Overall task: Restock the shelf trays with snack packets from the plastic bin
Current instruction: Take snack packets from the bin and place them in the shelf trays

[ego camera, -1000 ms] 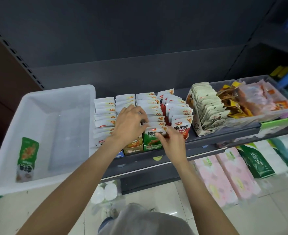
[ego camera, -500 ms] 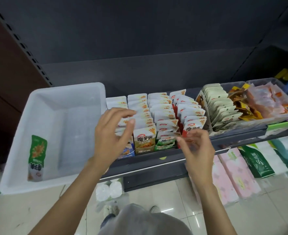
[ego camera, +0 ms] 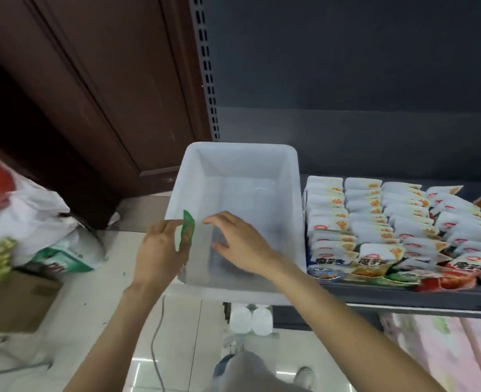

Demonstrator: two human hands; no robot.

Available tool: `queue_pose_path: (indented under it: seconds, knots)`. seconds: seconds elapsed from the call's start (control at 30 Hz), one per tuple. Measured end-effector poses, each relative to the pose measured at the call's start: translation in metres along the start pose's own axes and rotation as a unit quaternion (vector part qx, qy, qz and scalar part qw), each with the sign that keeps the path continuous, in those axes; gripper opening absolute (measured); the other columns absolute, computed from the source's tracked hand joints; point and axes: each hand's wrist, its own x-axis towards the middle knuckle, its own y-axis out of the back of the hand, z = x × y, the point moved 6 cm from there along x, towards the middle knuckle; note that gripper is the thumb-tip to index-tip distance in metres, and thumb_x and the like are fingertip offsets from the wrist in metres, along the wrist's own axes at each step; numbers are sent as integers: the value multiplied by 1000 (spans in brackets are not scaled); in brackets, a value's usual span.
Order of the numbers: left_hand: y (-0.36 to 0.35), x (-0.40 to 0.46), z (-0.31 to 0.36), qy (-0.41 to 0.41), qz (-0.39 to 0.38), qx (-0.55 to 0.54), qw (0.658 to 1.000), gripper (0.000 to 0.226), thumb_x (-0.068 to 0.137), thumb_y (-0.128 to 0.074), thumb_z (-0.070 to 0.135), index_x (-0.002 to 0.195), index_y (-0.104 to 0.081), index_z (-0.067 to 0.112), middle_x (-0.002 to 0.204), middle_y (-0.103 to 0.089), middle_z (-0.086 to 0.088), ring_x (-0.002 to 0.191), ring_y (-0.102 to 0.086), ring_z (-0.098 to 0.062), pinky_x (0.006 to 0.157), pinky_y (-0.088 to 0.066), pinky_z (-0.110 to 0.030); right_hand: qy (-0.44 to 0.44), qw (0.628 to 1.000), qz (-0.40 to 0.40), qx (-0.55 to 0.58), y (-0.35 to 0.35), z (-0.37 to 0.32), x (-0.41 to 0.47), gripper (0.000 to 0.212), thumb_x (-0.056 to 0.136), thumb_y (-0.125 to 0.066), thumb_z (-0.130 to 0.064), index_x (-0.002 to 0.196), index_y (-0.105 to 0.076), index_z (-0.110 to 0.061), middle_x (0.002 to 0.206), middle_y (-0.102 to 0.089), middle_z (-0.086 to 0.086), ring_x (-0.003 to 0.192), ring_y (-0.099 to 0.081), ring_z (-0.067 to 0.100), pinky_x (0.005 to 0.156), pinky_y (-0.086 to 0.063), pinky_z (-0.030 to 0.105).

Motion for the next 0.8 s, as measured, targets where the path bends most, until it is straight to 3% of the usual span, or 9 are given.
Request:
queue_pose_path:
  seconds: [0.13, 0.2, 0.3, 0.4, 0.53, 0.6, 0.7, 0.77, 0.8]
  knots:
    - [-31, 4, -1, -17, -123, 46, 991, 59, 88, -58, 28, 139, -34, 10, 123, -56, -7, 100, -61, -25, 81, -44, -30, 67, 988, -55, -129, -43, 3, 58, 66, 84, -53, 11, 142, -38, -18, 153, -30, -1, 136, -30, 22, 106, -33, 34]
    - [-38, 6, -6, -11, -135, 44, 990, 62, 89, -57, 30, 140, -28, 10, 129, -51, -5, 103, -59, -22, 85, -43, -26, 80, 983, -67, -153, -52, 9, 70, 66, 82, -56, 9, 139, -42, -22, 151, -32, -3, 130, -35, 23, 99, -37, 34]
    - [-44, 13, -12, -16, -147, 51, 988, 49, 88, -58, 25, 130, -37, 9, 121, -52, -6, 108, -52, -20, 92, -37, -24, 99, 973, -37, -207, -52, 10, 79, 42, 83, -62, -3, 121, -56, -20, 129, -46, 2, 107, -44, 25, 84, -44, 35]
    - [-57, 17, -10, -54, -176, 80, 980, 47, 87, -58, 23, 128, -37, 10, 119, -50, -4, 109, -47, -19, 95, -32, -23, 96, 962, 0, -258, -45, 8, 81, 15, 88, -59, -15, 100, -68, -15, 116, -47, 3, 108, -41, 26, 86, -37, 31]
    - [-69, 20, -11, -29, -218, 55, 974, 36, 87, -55, 19, 120, -42, 14, 110, -63, -3, 101, -60, -22, 80, -44, -28, 47, 956, -79, -278, -40, 21, 71, 20, 88, -50, -11, 95, -69, -12, 127, -50, 3, 123, -38, 24, 95, -30, 28]
    - [-74, 15, -5, -42, -265, 43, 963, 24, 89, -50, 21, 112, -52, 14, 102, -66, -6, 93, -62, -26, 73, -44, -30, 4, 935, -157, -317, -38, 29, 56, 18, 86, -51, -8, 95, -66, -12, 113, -60, 5, 112, -51, 26, 84, -36, 31]
    - [-82, 3, 12, -63, -341, -78, 935, 20, 89, -50, 22, 104, -63, 18, 98, -69, -4, 87, -64, -25, 76, -50, -34, -67, 912, -231, -332, -27, 36, 26, 18, 86, -53, -4, 97, -66, -9, 101, -65, 12, 96, -62, 31, 66, -37, 31]
    - [-81, 4, 20, -81, -331, -106, 934, 19, 90, -51, 24, 104, -65, 25, 100, -70, 4, 87, -66, -20, 79, -51, -34, -90, 921, -225, -306, -16, 34, 6, 17, 89, -53, -7, 100, -65, -7, 100, -65, 14, 94, -62, 33, 65, -35, 31]
    - [-74, 9, 21, -82, -281, -122, 948, 20, 91, -53, 24, 108, -64, 27, 104, -69, 8, 93, -65, -16, 81, -50, -31, -102, 937, -196, -272, -8, 32, -2, 16, 90, -54, -11, 102, -64, -9, 99, -65, 13, 93, -62, 33, 65, -37, 31]
